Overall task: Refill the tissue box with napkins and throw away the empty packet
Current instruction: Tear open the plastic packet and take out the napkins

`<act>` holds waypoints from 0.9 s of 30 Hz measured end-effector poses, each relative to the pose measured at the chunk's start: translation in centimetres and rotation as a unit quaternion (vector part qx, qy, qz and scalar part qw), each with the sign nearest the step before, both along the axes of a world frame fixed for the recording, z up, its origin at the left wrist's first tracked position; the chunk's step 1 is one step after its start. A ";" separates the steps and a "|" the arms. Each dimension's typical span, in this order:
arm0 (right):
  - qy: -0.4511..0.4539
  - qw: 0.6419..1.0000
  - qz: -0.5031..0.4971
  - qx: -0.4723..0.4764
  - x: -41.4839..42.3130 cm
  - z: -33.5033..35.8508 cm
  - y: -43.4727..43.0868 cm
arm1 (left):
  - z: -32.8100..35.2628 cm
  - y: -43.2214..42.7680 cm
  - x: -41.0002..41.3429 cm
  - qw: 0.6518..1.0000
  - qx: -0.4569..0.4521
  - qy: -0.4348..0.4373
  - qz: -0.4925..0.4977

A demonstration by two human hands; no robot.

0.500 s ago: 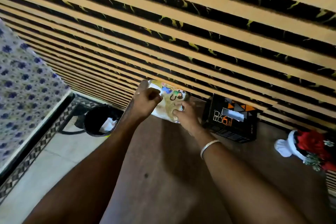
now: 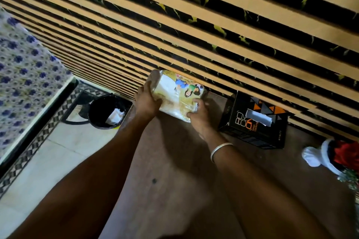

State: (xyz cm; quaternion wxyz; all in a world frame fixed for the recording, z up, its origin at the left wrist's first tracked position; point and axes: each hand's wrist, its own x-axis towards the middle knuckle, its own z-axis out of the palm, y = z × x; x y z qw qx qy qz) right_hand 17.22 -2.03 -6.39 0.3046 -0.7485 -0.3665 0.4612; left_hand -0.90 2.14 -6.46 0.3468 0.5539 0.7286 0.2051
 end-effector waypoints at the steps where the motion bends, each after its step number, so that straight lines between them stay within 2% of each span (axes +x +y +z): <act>1: 0.004 1.000 -0.006 -0.004 -0.2 0.0 0.0 | -0.4 0.2 -0.2 0.999 -0.016 -0.038 0.006; 3: 0.016 1.000 -0.012 -0.006 -0.4 0.0 -0.4 | -0.9 0.1 -0.8 0.999 -0.006 -0.041 0.009; 12: 0.058 0.995 0.056 -0.056 -2.3 -0.4 -8.7 | -0.3 -6.3 -4.6 0.993 0.073 0.070 -0.059; 17: -0.096 0.980 0.167 -0.042 -4.6 -0.3 -14.2 | 0.7 -11.9 -7.1 0.985 0.082 0.125 -0.090; 19: -0.231 0.948 0.220 0.015 -5.3 0.7 -16.2 | 1.3 -14.1 -7.6 0.984 0.066 0.124 -0.109; 21: -0.311 0.911 0.263 0.058 -5.8 1.8 -17.7 | 2.1 -15.9 -8.0 0.985 0.042 0.112 -0.125; 24: -0.311 0.898 0.305 0.069 -5.9 2.1 -19.3 | 3.2 -18.0 -8.3 0.981 0.002 0.118 -0.153; 27: -0.243 0.903 0.352 0.030 -5.9 2.0 -19.8 | 3.9 -18.5 -7.7 0.963 -0.042 0.161 -0.214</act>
